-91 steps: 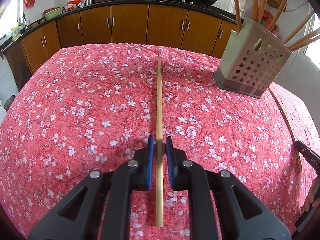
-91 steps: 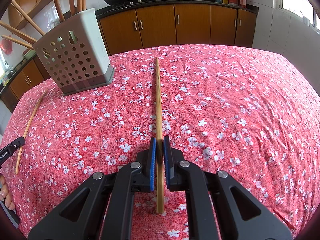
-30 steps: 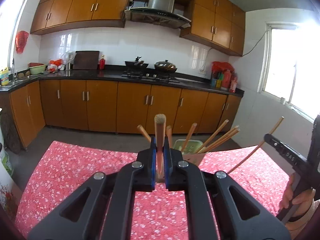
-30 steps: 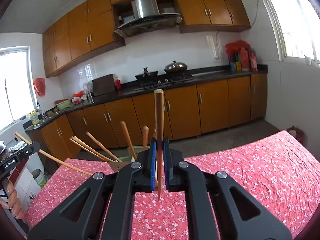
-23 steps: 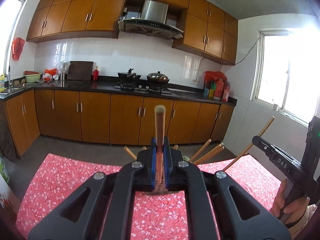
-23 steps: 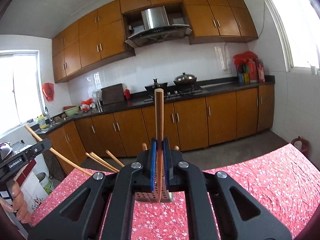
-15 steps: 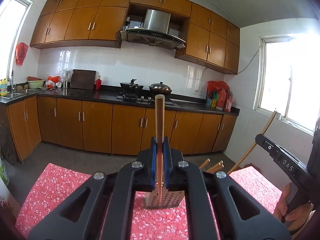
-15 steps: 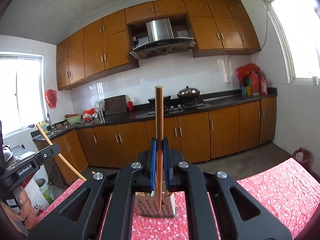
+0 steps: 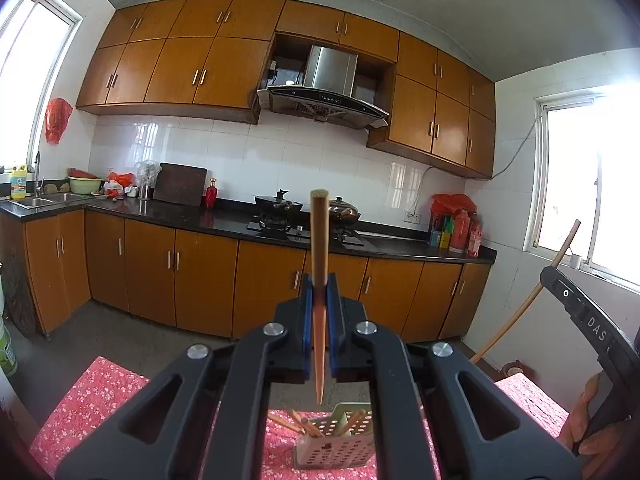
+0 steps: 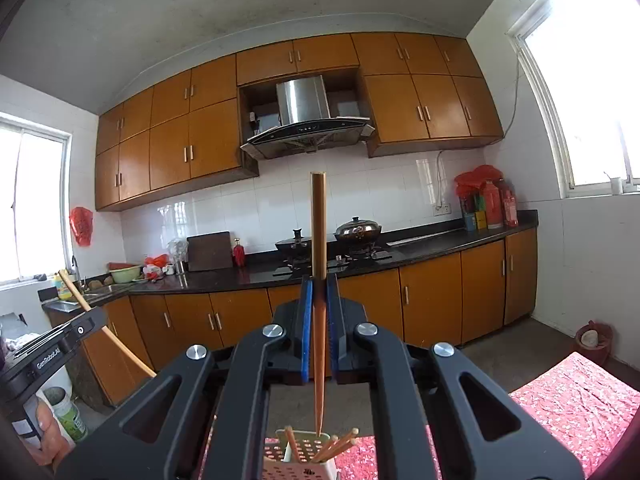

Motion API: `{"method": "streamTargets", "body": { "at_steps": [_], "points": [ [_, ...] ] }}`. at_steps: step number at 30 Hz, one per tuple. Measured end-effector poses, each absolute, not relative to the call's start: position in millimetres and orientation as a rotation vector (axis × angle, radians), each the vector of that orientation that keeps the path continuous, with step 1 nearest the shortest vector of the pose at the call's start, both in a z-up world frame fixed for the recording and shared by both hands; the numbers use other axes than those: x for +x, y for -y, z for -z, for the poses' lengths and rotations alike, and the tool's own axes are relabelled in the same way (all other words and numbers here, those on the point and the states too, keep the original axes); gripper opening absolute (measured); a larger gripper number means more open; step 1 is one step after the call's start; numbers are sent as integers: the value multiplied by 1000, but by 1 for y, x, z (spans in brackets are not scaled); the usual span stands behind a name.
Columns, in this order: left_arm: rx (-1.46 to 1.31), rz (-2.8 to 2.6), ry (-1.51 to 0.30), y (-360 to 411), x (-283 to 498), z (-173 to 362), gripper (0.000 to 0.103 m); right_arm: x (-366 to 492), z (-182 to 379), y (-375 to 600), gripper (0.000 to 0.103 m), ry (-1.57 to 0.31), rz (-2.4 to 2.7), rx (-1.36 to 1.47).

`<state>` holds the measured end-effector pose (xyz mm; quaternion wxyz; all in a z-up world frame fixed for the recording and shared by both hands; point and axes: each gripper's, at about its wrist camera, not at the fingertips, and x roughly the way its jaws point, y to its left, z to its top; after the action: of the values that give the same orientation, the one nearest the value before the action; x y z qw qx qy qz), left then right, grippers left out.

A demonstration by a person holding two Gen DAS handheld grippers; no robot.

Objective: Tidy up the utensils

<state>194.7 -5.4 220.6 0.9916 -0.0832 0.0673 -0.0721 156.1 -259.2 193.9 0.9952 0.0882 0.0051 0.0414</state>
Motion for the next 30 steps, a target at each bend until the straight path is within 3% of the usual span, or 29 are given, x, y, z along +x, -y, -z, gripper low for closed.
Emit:
{"method": "streamTargets", "body": {
  "at_steps": [10, 20, 21, 22, 23, 24, 28, 30],
  "points": [
    [-200, 174, -221, 5, 234, -173, 8, 197, -144, 254, 7, -115, -119, 212],
    [-195, 192, -275, 11, 249, -152, 10, 205, -132, 251, 8, -178, -125, 194],
    [-198, 193, -276, 11, 249, -152, 12, 205, -132, 251, 12, -179, -126, 196],
    [-201, 188, -274, 8, 247, -153, 21, 203, -133, 253, 18, -180, -129, 200],
    [-203, 177, -267, 6, 245, -154, 32, 200, -135, 255, 37, -174, -126, 205],
    [-205, 172, -261, 4, 243, -156, 34, 196, -137, 257, 48, -159, -117, 208],
    [-211, 149, -231, -12, 226, -166, 43, 180, -150, 266, 48, -129, -98, 190],
    [-210, 136, -220, -20, 215, -168, 51, 166, -154, 270, 59, -124, -88, 183]
  ]
}}
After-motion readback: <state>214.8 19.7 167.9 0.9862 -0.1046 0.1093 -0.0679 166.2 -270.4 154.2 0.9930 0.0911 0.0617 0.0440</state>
